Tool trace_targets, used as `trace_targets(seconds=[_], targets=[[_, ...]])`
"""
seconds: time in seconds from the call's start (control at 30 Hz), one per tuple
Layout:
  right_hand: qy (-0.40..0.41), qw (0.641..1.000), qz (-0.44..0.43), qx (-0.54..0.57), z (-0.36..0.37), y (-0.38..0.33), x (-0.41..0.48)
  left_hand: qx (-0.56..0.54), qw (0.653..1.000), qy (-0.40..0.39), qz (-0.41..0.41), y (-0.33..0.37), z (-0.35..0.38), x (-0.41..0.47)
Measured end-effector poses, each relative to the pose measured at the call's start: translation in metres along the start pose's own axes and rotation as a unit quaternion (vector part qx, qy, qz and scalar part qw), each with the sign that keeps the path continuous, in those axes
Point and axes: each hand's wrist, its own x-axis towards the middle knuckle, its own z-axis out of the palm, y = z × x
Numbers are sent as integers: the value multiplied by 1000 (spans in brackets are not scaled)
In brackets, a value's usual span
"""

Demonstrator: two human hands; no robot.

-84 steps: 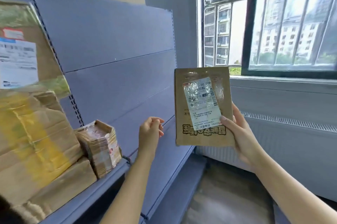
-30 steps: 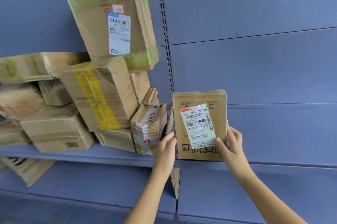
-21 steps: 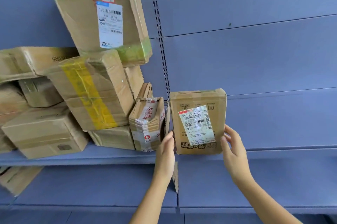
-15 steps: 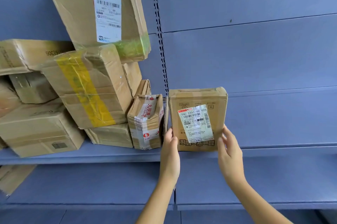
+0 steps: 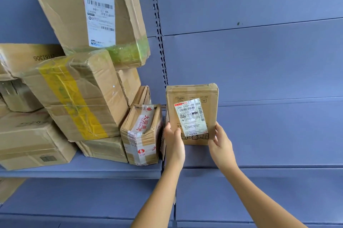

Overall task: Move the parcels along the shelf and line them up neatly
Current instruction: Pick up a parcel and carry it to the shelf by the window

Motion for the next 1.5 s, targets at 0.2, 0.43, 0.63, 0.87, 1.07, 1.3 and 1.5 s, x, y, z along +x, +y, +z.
trace_targets(seconds=[0.2,0.43,0.63,0.87,1.07,1.3,1.5], targets=[[-21,1000,3,-3,5,4,51,17,1000,8,-11,1,18,46],[-32,999,11,-13,6,2,98,37,999,19,-19,5,38,85],[-26,997,8,-73,15,9,127,58,997,35,-21,7,47,104],[-8,995,35,-92,27,9,139,45,998,38,-35,1,52,123],[-23,994,55,-91,31,8,152,13,998,64,12,-11,63,143],[-36,995,64,-69,35,9,156,47,997,53,-7,-11,69,151],[-30,996,61,-58,36,9,156,44,998,49,5,-16,69,155]])
